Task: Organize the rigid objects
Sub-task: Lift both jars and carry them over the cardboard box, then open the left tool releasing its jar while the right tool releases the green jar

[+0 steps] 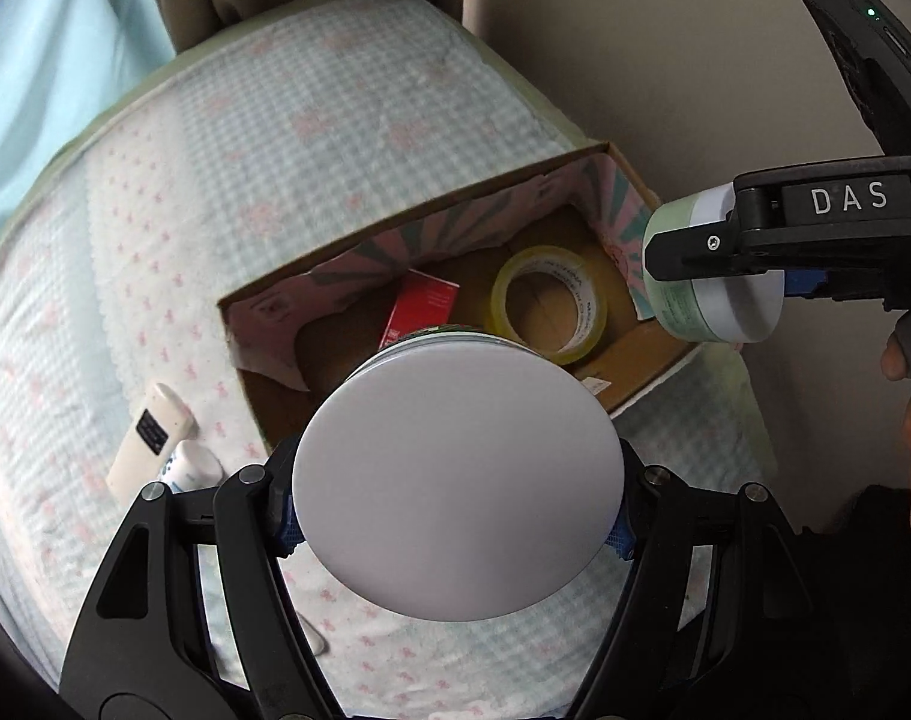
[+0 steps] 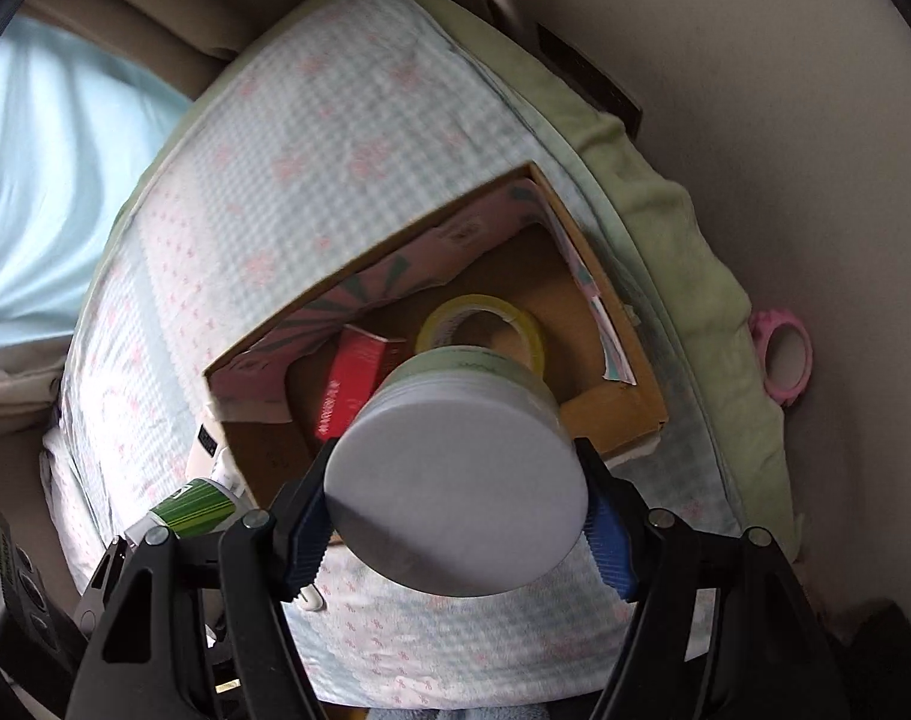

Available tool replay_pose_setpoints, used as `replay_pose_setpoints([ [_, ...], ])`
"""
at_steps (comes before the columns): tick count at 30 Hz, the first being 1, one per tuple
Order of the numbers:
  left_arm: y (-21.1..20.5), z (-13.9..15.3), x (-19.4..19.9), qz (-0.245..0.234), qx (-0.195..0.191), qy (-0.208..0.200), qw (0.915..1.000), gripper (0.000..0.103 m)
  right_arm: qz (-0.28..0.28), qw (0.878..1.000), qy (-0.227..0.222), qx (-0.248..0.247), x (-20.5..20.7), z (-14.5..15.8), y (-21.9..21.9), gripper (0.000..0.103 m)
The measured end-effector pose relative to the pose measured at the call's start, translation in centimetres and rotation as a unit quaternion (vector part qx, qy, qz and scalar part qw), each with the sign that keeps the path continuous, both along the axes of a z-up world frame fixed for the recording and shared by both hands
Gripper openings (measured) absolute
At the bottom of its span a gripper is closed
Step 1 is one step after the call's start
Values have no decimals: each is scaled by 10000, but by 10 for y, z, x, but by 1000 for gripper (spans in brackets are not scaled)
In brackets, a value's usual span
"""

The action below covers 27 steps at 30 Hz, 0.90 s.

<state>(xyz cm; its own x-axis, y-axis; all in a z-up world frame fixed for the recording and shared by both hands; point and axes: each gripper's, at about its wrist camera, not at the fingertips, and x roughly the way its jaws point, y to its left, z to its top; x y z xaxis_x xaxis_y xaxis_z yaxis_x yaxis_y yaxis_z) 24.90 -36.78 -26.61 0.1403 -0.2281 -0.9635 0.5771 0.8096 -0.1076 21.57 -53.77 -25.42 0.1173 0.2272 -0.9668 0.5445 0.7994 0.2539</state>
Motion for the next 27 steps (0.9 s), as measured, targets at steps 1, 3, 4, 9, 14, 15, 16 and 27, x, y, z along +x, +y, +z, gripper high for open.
replay_pose_setpoints([
  [1, -4, -8, 3, -21, 55, 48, 10000, 69, -39, 10000, 35, -7, 0, -8, -3, 68],
  [3, -12, -27, 11, -75, 184, 123, 9997, 69, 109, 9994, 79, -306, 5, -20, -3, 68],
  [4, -16, -36, 14, -109, 256, 156, 9995, 69, 272, 9984, 87, -498, 8, -26, 1, 68],
  [9, -33, -86, 28, -248, 496, 428, 9975, 69, 362, 9976, 32, -597, 7, -57, 1, 68],
  [14, -43, -109, 24, -512, 683, 438, 9954, 69, 473, 9939, -86, -990, 0, -71, 6, 68],
  [15, -46, -112, 22, -601, 730, 408, 9947, 69, 487, 9934, -147, -1031, -2, -72, 6, 68],
  [16, -47, -114, 20, -689, 765, 382, 9940, 69, 498, 9929, -204, -1057, -4, -73, 6, 68],
  [27, -58, -111, 4, -1037, 1013, 56, 9894, 92, 276, 9931, -523, -1008, -15, -78, 3, 103],
])
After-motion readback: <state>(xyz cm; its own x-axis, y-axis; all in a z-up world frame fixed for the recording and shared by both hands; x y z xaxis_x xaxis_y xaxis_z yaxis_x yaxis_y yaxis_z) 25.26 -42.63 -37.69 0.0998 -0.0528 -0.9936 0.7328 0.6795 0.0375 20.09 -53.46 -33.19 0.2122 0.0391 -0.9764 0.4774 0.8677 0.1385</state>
